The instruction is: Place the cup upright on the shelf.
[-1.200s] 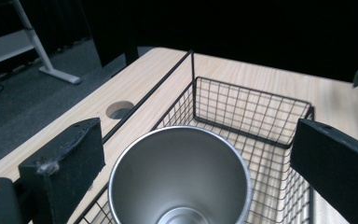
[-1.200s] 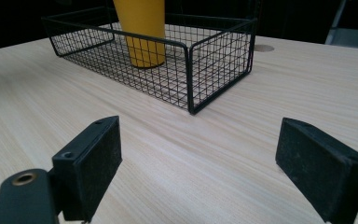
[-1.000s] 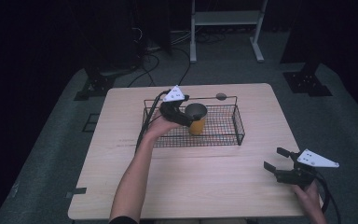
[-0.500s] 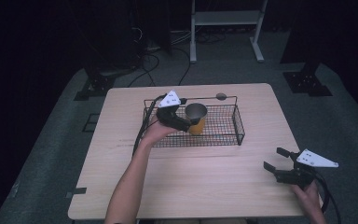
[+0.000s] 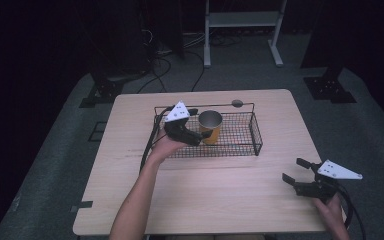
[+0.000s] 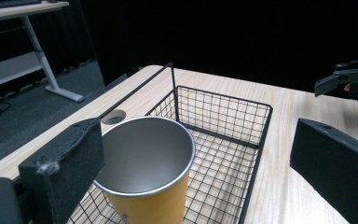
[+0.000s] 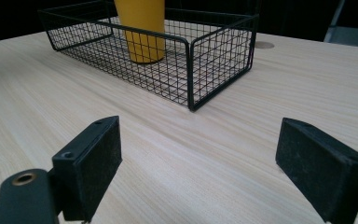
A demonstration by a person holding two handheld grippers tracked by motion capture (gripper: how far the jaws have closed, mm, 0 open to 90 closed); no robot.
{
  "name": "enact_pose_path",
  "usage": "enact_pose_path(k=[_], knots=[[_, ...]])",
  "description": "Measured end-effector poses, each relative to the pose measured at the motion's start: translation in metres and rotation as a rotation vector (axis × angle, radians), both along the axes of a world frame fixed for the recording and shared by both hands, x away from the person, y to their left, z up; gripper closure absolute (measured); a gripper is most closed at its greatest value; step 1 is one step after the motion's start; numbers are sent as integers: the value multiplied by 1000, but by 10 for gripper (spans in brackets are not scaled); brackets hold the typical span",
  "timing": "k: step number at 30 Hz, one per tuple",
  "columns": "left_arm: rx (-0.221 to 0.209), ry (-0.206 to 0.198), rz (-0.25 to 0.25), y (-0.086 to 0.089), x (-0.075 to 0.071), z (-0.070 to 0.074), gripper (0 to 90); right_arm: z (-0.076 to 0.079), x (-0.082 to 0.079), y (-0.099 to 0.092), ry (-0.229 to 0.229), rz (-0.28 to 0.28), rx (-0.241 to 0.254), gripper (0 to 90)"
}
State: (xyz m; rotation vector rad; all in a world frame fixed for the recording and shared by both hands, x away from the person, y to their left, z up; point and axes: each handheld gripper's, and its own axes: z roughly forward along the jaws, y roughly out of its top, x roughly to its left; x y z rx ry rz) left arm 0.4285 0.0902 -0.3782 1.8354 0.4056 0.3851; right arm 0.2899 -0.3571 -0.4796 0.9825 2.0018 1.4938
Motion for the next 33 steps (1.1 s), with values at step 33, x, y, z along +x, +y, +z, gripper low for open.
enact_pose_path(k=[33], knots=[[-53,-37,-14,13,-44,-11,24,0,0,1,1,0,-6,133]])
